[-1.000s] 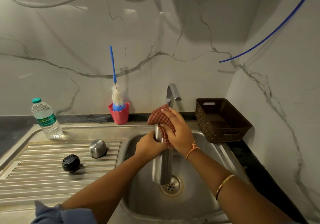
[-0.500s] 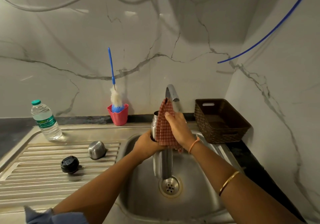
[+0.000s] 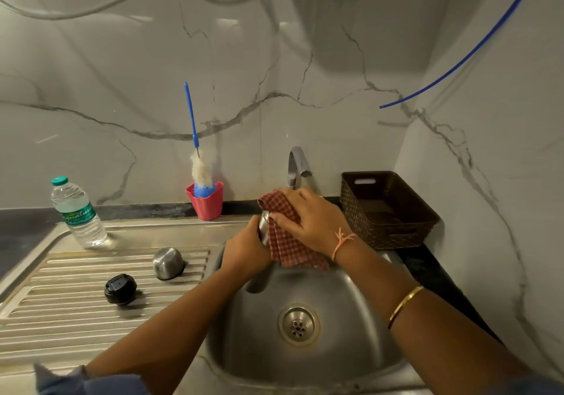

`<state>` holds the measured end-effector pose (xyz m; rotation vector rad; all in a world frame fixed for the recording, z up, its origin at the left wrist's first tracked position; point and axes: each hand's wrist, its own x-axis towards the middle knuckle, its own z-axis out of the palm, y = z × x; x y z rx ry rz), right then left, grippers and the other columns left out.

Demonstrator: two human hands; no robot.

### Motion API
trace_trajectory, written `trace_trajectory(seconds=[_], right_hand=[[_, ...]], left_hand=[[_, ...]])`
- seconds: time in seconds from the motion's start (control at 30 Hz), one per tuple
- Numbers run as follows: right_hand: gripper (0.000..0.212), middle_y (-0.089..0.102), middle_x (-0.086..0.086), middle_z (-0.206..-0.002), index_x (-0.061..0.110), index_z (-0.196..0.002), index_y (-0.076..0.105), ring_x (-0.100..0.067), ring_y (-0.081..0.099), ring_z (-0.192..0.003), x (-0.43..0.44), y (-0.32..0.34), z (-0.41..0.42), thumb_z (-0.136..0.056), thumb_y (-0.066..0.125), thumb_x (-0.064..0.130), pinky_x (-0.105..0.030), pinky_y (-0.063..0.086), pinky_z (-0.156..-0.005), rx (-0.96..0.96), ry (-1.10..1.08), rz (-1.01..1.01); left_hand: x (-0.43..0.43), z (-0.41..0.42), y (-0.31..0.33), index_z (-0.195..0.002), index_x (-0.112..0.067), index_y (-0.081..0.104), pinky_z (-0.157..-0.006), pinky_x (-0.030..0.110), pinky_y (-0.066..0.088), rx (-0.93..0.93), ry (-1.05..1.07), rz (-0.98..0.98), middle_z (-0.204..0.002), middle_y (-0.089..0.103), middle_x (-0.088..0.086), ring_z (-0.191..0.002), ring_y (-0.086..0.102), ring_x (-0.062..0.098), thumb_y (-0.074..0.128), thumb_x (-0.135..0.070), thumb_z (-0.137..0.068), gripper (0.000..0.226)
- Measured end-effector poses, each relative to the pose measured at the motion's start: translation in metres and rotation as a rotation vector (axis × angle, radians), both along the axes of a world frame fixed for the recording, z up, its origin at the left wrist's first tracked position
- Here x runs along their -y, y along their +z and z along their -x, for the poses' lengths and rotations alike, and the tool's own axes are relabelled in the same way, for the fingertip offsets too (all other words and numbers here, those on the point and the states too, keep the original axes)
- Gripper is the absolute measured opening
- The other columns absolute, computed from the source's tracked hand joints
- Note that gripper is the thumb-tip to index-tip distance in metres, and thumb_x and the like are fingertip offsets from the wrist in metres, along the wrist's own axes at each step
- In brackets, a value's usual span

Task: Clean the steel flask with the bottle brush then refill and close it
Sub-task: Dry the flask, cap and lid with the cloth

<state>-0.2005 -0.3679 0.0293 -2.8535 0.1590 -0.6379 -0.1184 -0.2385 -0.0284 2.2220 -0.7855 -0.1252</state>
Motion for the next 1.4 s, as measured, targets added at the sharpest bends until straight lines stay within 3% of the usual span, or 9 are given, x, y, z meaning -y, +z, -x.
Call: trace_trajectory(seconds=[0.17, 0.37, 0.5, 0.57, 0.67, 0.83, 1.07, 1.27, 1.4], right_hand=[[0.04, 0.065, -0.003, -0.089, 0.016, -0.099, 0.062, -0.02, 0.063, -0.082, 0.0, 0.009, -0.005, -0.096, 0.038, 0.047, -0.033, 0.053, -0.076, -0.067, -0.21, -0.353], [0.026, 0.064, -0.009, -0.103, 0.01, -0.113, 0.06, -0.023, 0.06, -0.096, 0.008, 0.01, -0.004, -0.092, 0.053, 0.024, -0.035, 0.048, -0.086, -0.36, -0.234, -0.916], [0.022, 0.069, -0.012, -0.086, 0.01, -0.106, 0.058, -0.026, 0.067, -0.081, 0.009, -0.013, 0.003, -0.092, 0.056, 0.026, -0.042, 0.056, -0.079, -0.156, -0.142, -1.567], [0.032, 0.064, -0.006, -0.104, 0.012, -0.115, 0.052, -0.025, 0.06, -0.1, -0.001, -0.026, -0.002, -0.093, 0.051, 0.035, -0.043, 0.046, -0.094, -0.053, -0.184, -1.483], [0.026, 0.054, 0.003, -0.105, 0.016, -0.122, 0.041, -0.018, 0.054, -0.104, -0.027, -0.031, -0.005, -0.099, 0.04, 0.028, -0.032, 0.043, -0.089, 0.134, -0.201, -1.176], [0.045, 0.047, -0.008, -0.134, 0.014, -0.138, 0.04, -0.019, 0.044, -0.123, -0.04, -0.043, -0.011, -0.094, 0.045, 0.024, -0.032, 0.038, -0.103, 0.36, -0.175, -0.534], [0.04, 0.053, 0.001, -0.123, 0.027, -0.133, 0.039, -0.013, 0.056, -0.109, -0.019, -0.032, -0.009, -0.094, 0.049, 0.031, -0.03, 0.049, -0.091, 0.329, -0.018, -1.285], [0.022, 0.059, -0.002, -0.117, 0.027, -0.116, 0.056, -0.02, 0.059, -0.106, -0.018, -0.07, 0.01, -0.094, 0.052, 0.025, -0.037, 0.052, -0.091, 0.115, -0.029, -1.13], [0.035, 0.049, 0.001, -0.128, 0.015, -0.129, 0.051, -0.012, 0.049, -0.116, -0.028, -0.09, 0.012, -0.094, 0.053, 0.018, -0.028, 0.044, -0.1, 0.246, -0.128, -0.868]], left_hand=[[-0.003, 0.002, 0.0, -0.122, -0.029, 0.044, -0.085, 0.033, 0.05, 0.188, -0.044, -0.165, -0.113, 0.061, -0.007, -0.098, 0.06, 0.014, 0.069, -0.05, -0.076, 0.056], [-0.011, 0.011, -0.01, -0.138, -0.024, 0.036, -0.093, 0.033, 0.046, 0.286, -0.045, -0.213, -0.136, 0.048, -0.001, -0.117, 0.051, 0.018, 0.072, -0.038, -0.078, 0.071], [-0.009, 0.007, -0.005, -0.123, -0.03, 0.046, -0.076, 0.027, 0.046, 0.047, 0.017, 0.007, -0.11, 0.059, -0.01, -0.097, 0.058, 0.011, 0.078, -0.038, -0.069, 0.063], [0.0, 0.005, 0.0, -0.116, -0.03, 0.049, -0.074, 0.026, 0.043, -0.105, 0.053, 0.11, -0.099, 0.06, -0.012, -0.092, 0.059, 0.009, 0.074, -0.038, -0.074, 0.05], [0.008, 0.001, 0.002, -0.115, -0.027, 0.051, -0.081, 0.032, 0.049, -0.203, 0.065, 0.155, -0.097, 0.063, -0.008, -0.09, 0.059, 0.011, 0.068, -0.038, -0.08, 0.041], [0.011, -0.005, 0.002, -0.117, -0.023, 0.054, -0.087, 0.033, 0.05, -0.2, 0.003, 0.068, -0.097, 0.064, -0.007, -0.09, 0.061, 0.011, 0.068, -0.039, -0.081, 0.042], [0.0, -0.01, 0.009, -0.117, -0.026, 0.055, -0.085, 0.033, 0.054, -0.392, -0.101, 0.238, -0.102, 0.067, -0.007, -0.097, 0.065, 0.013, 0.082, -0.043, -0.059, 0.066], [-0.014, -0.014, 0.028, -0.133, -0.013, 0.041, -0.071, 0.032, 0.055, -0.754, 0.116, 0.64, -0.109, 0.061, 0.006, -0.093, 0.065, 0.021, 0.076, -0.029, -0.074, 0.071], [-0.024, -0.017, 0.018, -0.13, -0.013, 0.038, -0.063, 0.037, 0.056, -1.097, 0.256, 0.835, -0.111, 0.06, 0.014, -0.096, 0.064, 0.03, 0.072, -0.03, -0.079, 0.064]])
